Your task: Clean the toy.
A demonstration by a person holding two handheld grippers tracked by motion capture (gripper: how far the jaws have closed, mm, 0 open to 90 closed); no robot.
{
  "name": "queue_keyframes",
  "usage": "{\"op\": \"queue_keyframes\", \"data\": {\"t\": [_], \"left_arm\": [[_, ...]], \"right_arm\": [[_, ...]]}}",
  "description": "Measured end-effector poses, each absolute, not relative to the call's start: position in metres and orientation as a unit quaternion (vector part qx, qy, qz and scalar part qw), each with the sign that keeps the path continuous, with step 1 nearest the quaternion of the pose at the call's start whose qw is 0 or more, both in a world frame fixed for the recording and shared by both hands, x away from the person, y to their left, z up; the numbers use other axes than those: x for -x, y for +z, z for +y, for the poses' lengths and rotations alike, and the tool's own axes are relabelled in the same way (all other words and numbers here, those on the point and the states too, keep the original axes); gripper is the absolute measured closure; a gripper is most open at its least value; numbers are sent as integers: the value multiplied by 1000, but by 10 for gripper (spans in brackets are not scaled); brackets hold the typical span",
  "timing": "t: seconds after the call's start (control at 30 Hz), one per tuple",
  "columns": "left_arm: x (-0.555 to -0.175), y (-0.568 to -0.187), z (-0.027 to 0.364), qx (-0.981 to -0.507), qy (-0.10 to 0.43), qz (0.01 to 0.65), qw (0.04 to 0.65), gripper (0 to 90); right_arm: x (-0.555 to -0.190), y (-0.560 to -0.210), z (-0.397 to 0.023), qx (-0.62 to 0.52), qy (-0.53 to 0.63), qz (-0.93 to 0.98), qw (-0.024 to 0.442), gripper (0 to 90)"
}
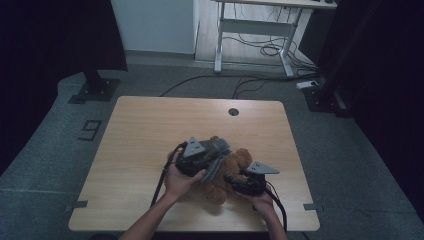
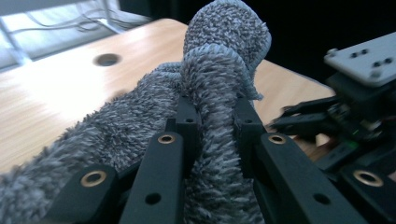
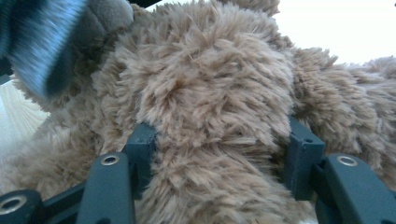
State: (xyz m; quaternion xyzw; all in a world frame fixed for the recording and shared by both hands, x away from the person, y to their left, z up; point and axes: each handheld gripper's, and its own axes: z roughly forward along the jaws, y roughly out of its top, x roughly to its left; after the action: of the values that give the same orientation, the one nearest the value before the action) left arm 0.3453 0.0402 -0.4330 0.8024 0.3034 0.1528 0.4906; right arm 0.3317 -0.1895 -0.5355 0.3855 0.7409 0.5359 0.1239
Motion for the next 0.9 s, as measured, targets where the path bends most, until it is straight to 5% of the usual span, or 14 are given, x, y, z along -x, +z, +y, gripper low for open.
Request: {"op": "queue_keyframes", "data": {"t": [0.27, 0.9], "left_arm": [[-354, -452, -13, -842, 138, 282, 439, 769], [-339, -447, 94, -799, 194, 322, 469, 774]], "right_arm": [[-331, -537, -190, -384, 537, 740, 124, 428], [-328, -536, -186, -381, 533, 743, 137, 429]]}}
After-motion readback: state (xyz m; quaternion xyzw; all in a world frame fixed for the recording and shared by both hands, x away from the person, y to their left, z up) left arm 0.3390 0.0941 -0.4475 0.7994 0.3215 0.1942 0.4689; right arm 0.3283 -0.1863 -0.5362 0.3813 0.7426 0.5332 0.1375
